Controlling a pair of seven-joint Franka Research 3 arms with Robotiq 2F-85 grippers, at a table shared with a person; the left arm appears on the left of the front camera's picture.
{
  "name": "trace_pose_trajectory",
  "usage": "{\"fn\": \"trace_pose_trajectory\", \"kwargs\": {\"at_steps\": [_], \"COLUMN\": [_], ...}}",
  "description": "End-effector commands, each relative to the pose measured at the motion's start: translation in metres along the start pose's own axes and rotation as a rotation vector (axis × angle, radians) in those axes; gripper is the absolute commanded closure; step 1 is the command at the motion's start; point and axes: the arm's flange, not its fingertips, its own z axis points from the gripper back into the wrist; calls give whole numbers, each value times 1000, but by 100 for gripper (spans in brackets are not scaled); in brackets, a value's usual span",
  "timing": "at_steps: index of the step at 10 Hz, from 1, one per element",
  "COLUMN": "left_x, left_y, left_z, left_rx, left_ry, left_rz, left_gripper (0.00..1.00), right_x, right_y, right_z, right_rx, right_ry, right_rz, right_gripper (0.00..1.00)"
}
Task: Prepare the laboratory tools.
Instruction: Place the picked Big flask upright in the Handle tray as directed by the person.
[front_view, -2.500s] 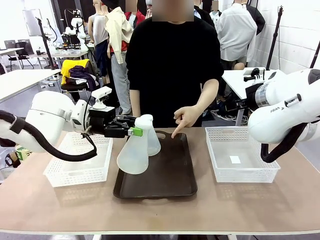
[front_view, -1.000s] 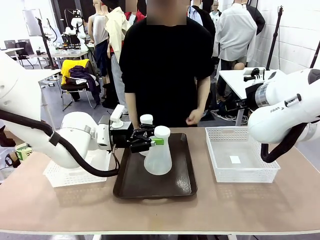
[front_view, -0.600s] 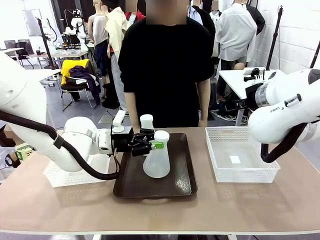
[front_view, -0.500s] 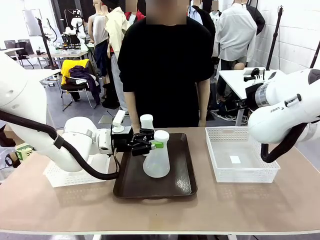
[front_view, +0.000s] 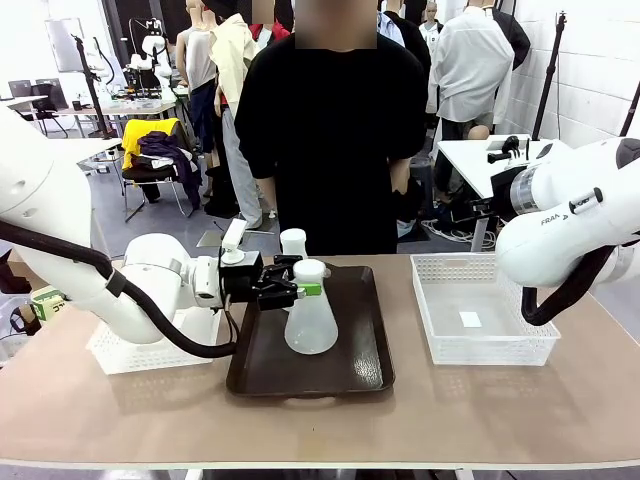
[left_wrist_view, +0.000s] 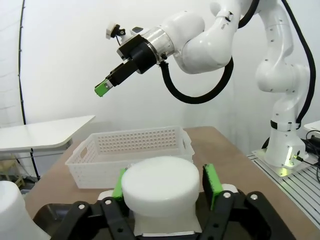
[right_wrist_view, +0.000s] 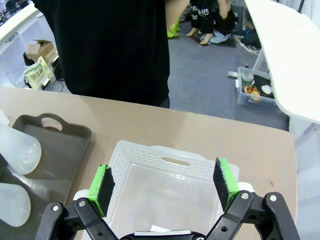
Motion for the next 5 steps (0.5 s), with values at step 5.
{"fn": "trace_pose_trajectory", "kwargs": {"at_steps": [5], "left_x": [6], "left_y": [3], "left_z": [5], "left_rx": [60], "left_ry": [96], "left_rz": [67], "left_gripper": [0], "right_x": [-1], "right_y": [0], "right_z": [0], "right_rx": [-1], "right_ry": [-30], "right_rz": [3], "right_gripper": [0]}}
